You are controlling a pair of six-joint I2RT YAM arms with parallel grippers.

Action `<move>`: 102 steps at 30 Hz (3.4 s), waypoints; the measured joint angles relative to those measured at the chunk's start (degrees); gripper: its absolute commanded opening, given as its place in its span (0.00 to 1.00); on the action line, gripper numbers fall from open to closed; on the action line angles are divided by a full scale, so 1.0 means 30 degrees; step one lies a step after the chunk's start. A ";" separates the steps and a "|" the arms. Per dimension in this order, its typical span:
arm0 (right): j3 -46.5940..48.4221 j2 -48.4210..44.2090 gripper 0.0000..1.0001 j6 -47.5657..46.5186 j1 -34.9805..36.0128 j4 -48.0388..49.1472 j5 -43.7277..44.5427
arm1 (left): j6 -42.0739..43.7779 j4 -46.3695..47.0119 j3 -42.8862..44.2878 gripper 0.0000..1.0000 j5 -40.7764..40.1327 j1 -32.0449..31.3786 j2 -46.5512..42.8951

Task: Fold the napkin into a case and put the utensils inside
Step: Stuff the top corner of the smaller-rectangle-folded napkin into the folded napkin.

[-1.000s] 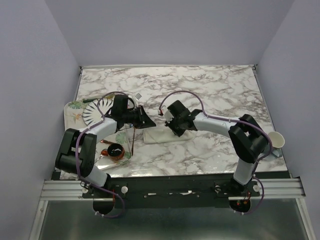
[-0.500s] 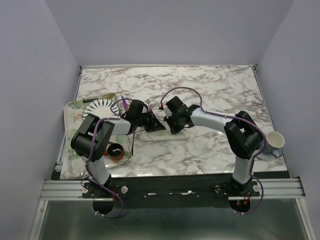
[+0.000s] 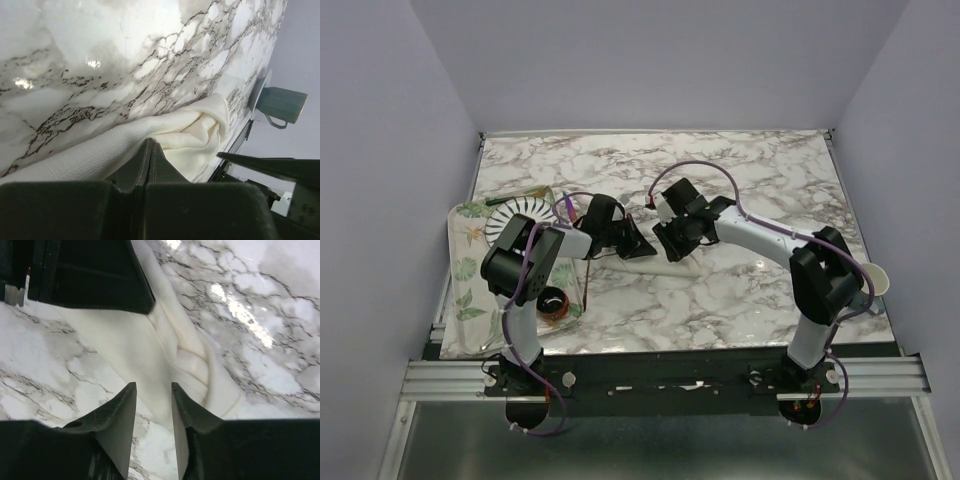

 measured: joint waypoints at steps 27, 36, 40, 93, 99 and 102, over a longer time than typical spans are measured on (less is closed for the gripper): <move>-0.0641 0.0852 0.25 -0.2994 -0.0488 0.0138 0.4517 | 0.0969 -0.0648 0.1086 0.00 0.0481 0.0102 0.0641; -0.0758 0.1093 0.21 -0.2834 -0.0437 0.0240 0.4313 | 0.1115 -0.0561 0.1122 0.00 0.0984 0.0168 0.0444; -0.0750 0.1115 0.21 -0.2441 -0.0437 0.0233 0.4065 | 0.0896 -0.0277 0.0619 0.00 0.1479 0.0233 -0.0845; 0.1049 0.1064 0.01 -0.1020 -0.2550 -0.2572 0.0430 | -0.3504 0.5217 0.1086 0.00 0.2812 -0.2681 0.2550; 0.1027 0.1064 0.01 -0.0685 -0.2550 -0.2579 0.0211 | -0.4342 0.5661 0.2011 0.00 0.2484 -0.2849 0.3497; 0.1027 0.1064 0.01 -0.0605 -0.2550 -0.2586 0.0022 | -0.4699 0.5676 0.2514 0.00 0.2331 -0.2936 0.4218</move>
